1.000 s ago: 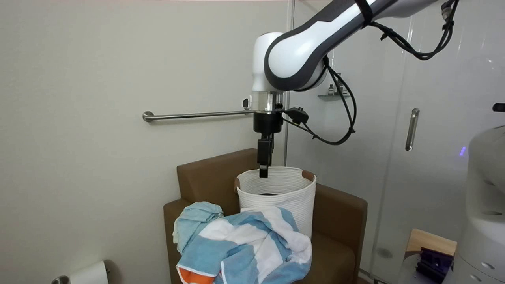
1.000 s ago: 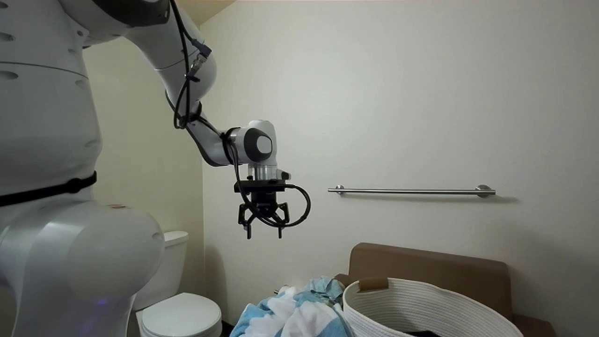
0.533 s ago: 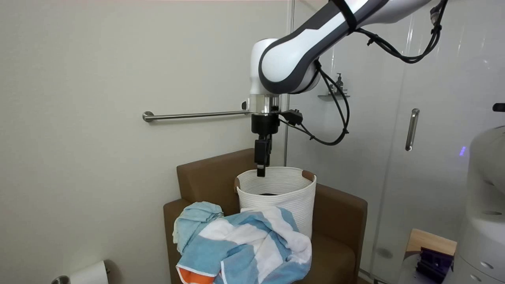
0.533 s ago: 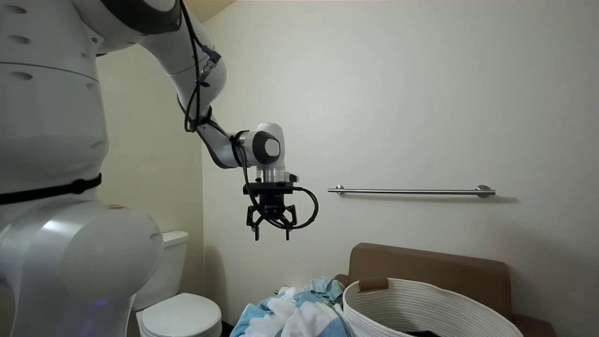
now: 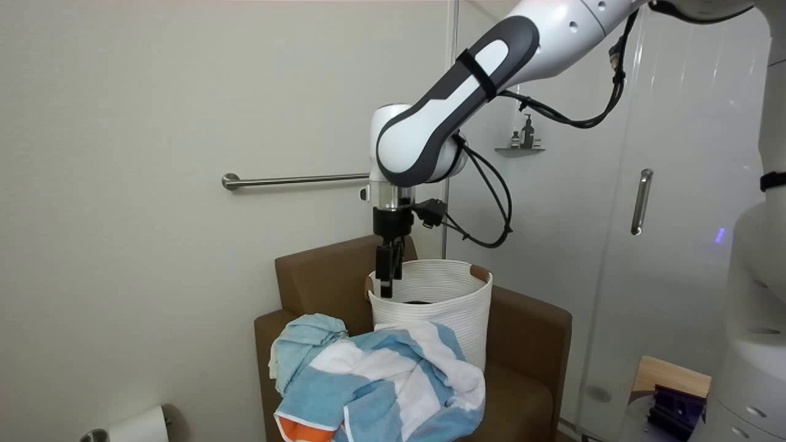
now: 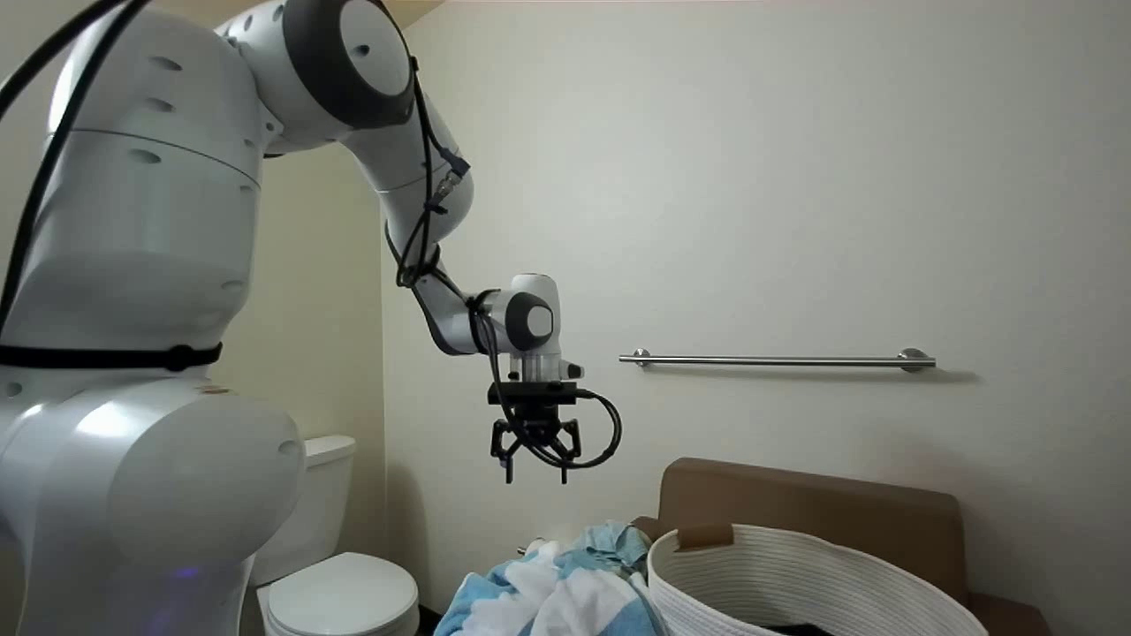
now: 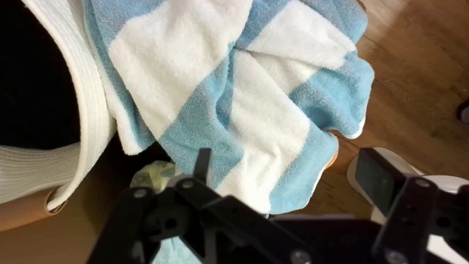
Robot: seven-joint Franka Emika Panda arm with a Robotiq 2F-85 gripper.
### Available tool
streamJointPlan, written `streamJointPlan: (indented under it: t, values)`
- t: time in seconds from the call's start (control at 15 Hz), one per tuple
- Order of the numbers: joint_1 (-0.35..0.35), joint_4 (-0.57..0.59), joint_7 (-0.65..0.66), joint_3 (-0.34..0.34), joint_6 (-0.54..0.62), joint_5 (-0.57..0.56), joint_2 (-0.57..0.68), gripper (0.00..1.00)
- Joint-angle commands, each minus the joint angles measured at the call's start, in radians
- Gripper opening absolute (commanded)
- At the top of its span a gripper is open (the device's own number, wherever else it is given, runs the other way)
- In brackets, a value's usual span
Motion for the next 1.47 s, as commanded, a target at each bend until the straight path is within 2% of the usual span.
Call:
streamJointPlan:
  t: [0.0, 0.4, 1.4]
  values:
    - [-0.035, 0.053, -0.046, 0.026, 0.032, 0.001, 0.097, 1.0]
    - [-0.052, 0.071, -0.03, 0.036, 0.068, -0.038, 0.17, 1.0]
    - [-0.085, 0.199, -0.018, 0.041, 0.046, -0.059, 0.367, 1.0]
